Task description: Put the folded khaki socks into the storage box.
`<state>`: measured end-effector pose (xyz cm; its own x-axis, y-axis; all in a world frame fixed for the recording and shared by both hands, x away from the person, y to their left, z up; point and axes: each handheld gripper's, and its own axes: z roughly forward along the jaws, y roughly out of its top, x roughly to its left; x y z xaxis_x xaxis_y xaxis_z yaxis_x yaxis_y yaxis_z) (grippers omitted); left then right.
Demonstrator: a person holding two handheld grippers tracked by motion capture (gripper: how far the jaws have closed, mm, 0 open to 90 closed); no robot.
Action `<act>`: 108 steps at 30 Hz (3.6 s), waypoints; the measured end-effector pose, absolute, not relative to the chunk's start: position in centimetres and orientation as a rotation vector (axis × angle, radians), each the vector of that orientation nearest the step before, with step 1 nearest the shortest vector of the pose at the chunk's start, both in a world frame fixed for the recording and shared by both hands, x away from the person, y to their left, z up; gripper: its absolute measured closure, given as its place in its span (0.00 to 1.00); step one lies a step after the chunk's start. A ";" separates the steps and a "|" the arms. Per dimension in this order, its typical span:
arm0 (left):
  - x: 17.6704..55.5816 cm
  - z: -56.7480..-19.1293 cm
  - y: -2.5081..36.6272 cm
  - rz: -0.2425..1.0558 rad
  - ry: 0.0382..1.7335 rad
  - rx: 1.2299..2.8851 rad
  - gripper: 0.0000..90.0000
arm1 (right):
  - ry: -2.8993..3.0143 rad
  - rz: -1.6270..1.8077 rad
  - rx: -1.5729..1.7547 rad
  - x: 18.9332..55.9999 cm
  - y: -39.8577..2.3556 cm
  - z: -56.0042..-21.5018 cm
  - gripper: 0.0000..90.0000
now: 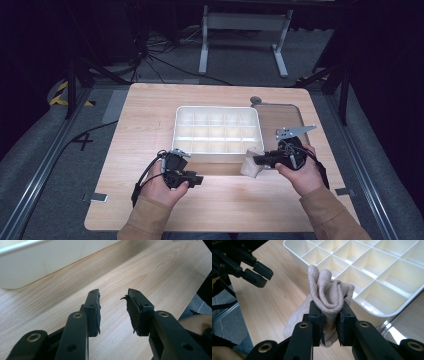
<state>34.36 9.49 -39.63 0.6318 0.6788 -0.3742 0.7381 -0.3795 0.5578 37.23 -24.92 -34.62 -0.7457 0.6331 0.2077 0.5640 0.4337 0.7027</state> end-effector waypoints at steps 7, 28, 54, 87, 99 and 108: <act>34.4 -39.6 10.0 -0.107 1.116 2.130 0.70 | 2.564 1.157 1.055 38.6 -25.4 -33.2 0.84; 34.4 -39.5 10.6 -0.099 1.129 2.119 0.69 | 2.578 0.984 0.981 42.2 -25.4 -30.7 0.83; 33.3 -39.7 12.2 -0.069 1.188 2.095 0.68 | 2.658 0.748 0.825 45.6 -23.1 -31.1 0.82; 33.4 -39.9 12.3 -0.080 1.193 2.092 0.68 | 2.804 0.432 0.764 46.3 -20.1 -37.4 0.83; 33.4 -40.1 12.0 -0.084 1.186 2.109 0.68 | 2.861 0.313 0.810 47.1 -19.4 -39.3 0.83; 33.4 -40.1 12.0 -0.089 1.186 2.108 0.68 | 2.898 0.299 0.889 48.0 -19.5 -40.1 0.83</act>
